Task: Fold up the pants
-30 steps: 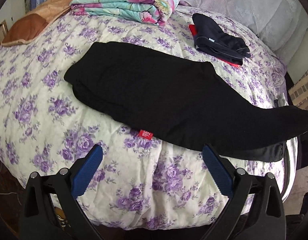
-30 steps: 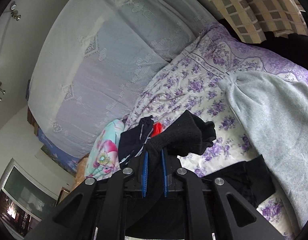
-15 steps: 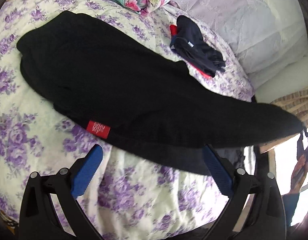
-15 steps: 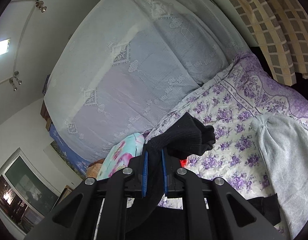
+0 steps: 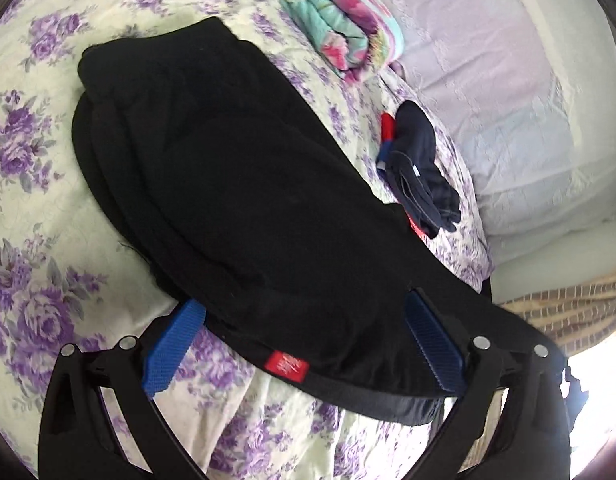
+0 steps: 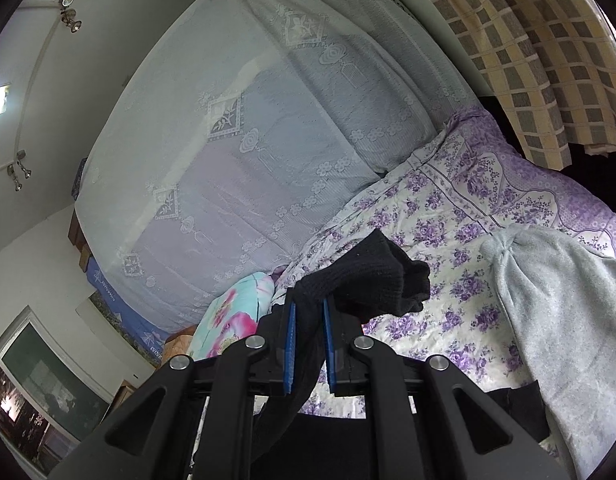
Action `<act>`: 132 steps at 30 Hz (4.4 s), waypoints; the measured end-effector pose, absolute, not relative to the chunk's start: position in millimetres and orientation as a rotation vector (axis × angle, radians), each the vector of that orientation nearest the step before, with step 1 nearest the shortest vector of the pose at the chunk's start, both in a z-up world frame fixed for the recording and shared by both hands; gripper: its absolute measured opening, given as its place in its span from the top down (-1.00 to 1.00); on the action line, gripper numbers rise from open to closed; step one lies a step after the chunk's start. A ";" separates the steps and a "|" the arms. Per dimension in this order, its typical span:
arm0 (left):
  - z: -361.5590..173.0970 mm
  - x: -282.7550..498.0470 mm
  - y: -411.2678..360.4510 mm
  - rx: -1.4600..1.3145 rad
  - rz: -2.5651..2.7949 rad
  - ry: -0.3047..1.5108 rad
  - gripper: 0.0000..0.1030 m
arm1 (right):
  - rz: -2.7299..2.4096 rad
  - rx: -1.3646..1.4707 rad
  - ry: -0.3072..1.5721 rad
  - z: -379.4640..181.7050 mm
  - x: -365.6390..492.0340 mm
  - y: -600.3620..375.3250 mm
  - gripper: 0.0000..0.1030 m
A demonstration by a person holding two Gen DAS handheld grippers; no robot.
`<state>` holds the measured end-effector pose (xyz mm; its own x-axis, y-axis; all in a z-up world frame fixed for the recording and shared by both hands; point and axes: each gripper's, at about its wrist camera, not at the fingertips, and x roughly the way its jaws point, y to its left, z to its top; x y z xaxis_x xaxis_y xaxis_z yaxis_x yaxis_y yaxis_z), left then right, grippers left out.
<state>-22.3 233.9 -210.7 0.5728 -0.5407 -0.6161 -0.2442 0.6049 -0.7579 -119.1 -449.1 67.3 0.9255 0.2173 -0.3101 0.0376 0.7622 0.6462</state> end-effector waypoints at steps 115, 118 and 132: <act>-218.7 11.9 295.9 -0.839 0.040 1.024 0.77 | -0.003 0.922 0.700 -91.8 -157.2 -470.9 0.92; -191.5 7.4 293.6 -0.761 0.056 0.976 0.79 | -0.017 0.939 0.711 -105.3 -160.6 -471.2 0.92; -84.0 -78.9 337.2 -0.658 0.160 0.757 0.81 | 0.129 0.913 0.706 -99.9 -210.6 -457.8 0.92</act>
<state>-78.9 337.2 -84.0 0.7253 -0.0946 -0.6819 -0.3625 0.7896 -0.4951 -210.6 -457.8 -99.9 0.7704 0.3895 -0.5047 0.1856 0.6204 0.7620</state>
